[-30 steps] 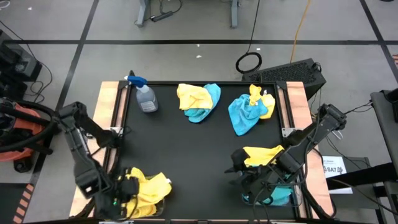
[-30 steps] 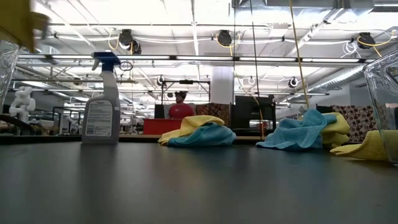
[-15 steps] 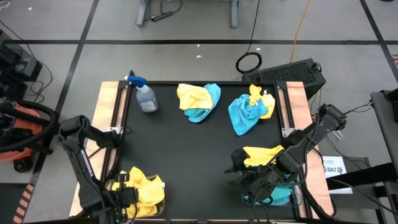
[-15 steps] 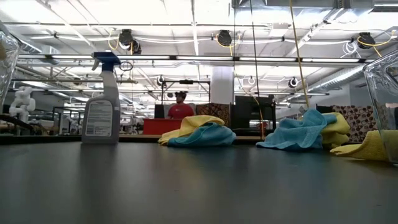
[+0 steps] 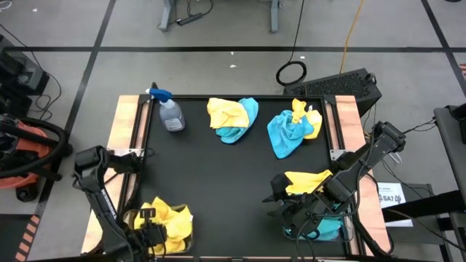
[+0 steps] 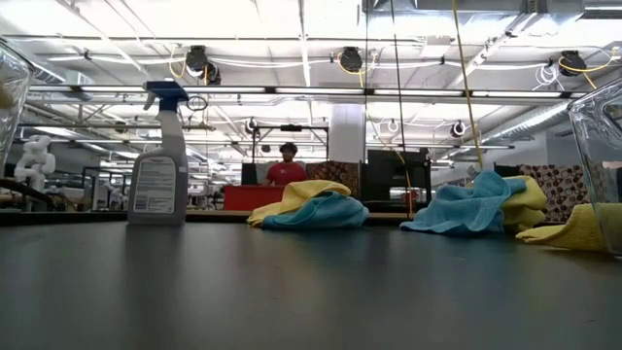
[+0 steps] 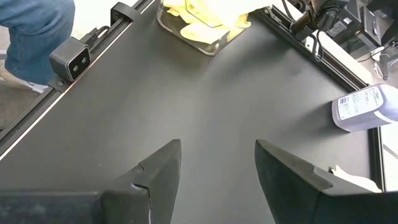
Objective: Sort microfiber towel by color & place in baskets
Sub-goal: Put the yellow towel into the left transparent bin
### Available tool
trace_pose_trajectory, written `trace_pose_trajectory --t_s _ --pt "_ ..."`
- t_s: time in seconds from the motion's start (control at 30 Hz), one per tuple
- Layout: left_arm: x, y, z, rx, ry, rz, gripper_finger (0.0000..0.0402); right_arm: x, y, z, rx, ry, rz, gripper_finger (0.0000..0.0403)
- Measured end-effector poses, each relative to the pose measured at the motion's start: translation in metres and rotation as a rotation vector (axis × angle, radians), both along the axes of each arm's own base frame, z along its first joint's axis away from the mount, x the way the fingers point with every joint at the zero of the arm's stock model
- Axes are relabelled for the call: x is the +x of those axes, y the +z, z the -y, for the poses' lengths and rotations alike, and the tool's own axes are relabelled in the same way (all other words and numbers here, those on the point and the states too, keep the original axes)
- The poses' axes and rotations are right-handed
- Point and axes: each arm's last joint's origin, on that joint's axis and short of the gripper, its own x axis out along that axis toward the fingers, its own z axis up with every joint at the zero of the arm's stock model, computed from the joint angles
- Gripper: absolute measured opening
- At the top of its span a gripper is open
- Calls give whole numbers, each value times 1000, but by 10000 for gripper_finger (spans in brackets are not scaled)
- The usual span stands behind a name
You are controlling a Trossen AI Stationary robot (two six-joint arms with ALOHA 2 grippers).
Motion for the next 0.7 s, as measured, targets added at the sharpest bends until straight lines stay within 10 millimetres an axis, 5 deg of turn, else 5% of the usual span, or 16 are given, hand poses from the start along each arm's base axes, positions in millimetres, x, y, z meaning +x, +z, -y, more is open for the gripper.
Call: trace_pose_trajectory --t_s 0.43,0.7 --pt "4 -18 5 37 44 -17 50 0 0 0 -1 1 -1 199" --pt "2 -7 2 26 65 -28 149 0 0 0 -2 1 -1 199"
